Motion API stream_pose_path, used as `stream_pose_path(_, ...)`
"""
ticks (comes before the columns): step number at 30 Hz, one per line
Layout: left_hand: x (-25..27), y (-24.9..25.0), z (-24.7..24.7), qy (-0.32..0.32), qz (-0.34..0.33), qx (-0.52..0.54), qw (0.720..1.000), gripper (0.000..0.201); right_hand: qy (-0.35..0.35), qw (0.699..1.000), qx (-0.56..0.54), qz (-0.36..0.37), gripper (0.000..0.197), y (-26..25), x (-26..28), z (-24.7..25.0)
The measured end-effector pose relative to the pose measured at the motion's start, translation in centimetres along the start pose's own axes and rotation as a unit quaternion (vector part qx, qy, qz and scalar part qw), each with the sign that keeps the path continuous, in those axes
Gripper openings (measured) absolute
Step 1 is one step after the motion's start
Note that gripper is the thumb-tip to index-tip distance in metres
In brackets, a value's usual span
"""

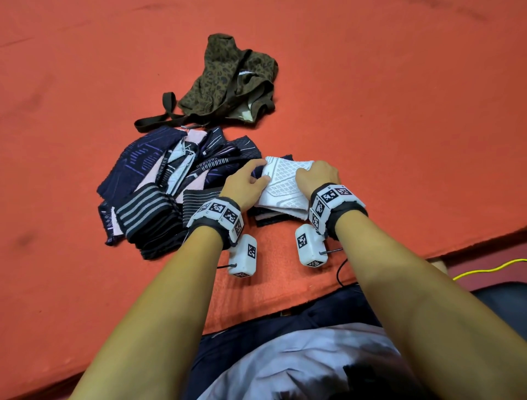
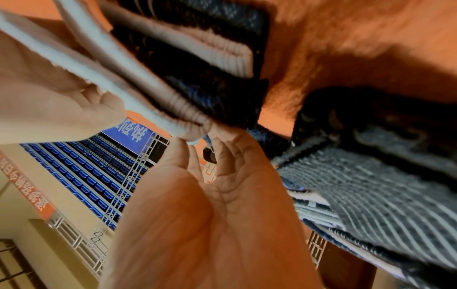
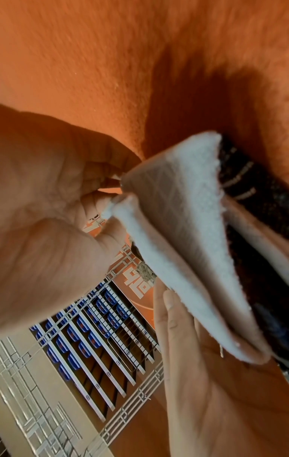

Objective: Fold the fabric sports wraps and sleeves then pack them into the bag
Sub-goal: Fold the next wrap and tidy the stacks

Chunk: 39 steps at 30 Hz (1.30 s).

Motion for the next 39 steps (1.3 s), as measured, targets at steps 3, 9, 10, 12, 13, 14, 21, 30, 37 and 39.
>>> stream_pose_path(3, 0.2, 0.1, 0.0, 0.003, -0.013, 0.004, 1.000, 0.032, 0.007, 1.000, 0.008, 0.002, 0.023, 0.1, 0.0, 0.1)
stream_pose_path(9, 0.2, 0.3, -0.2, -0.008, -0.037, 0.000, 0.999, 0.049, 0.021, 0.999, 0.041, 0.029, 0.013, -0.9, 0.0, 0.9)
stream_pose_path(10, 0.2, 0.3, -0.2, -0.009, -0.040, 0.007, 0.999, 0.050, 0.026, 0.998, 0.031, 0.042, 0.006, -1.3, 0.0, 1.1)
stream_pose_path(12, 0.0, 0.3, 0.1, 0.000, -0.040, 0.033, 0.999, 0.048, 0.042, 0.997, 0.000, 0.070, 0.023, -2.4, -0.3, 1.3)
stream_pose_path(13, -0.2, 0.4, 0.4, 0.011, -0.034, 0.049, 0.998, 0.046, 0.044, 0.995, -0.017, 0.084, 0.029, -3.0, -0.3, 1.4)
stream_pose_path(14, -0.2, 0.3, 0.8, 0.025, -0.026, 0.065, 0.997, 0.044, 0.046, 0.993, -0.031, 0.101, 0.032, -3.7, -0.3, 1.5)
stream_pose_path(21, 0.5, -1.4, 1.8, 0.019, 0.014, 0.016, 1.000, 0.048, -0.011, 0.984, -0.041, 0.175, 0.047, -6.5, 0.3, 0.4)
stream_pose_path(30, 0.4, 0.1, 1.5, -0.041, -0.008, -0.079, 0.996, 0.056, -0.034, 0.989, 0.069, 0.126, 0.040, -4.5, 0.1, -1.0)
stream_pose_path(37, 0.4, -0.6, 1.1, -0.053, 0.017, -0.090, 0.994, 0.060, -0.048, 0.988, 0.109, 0.103, 0.031, -4.0, 0.2, -1.0)
stream_pose_path(39, 0.5, -1.1, 1.0, -0.050, 0.025, -0.093, 0.994, 0.062, -0.048, 0.988, 0.117, 0.084, 0.037, -3.6, 0.3, -1.2)
Point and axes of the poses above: each hand's wrist, its own x-axis away from the middle knuckle, its own z-axis out of the back of the hand, y = z × x, the point moved 5 cm from there along -x, towards the middle knuckle, and after that the axes turned 8 degrees about y, right-handed, at the moved point
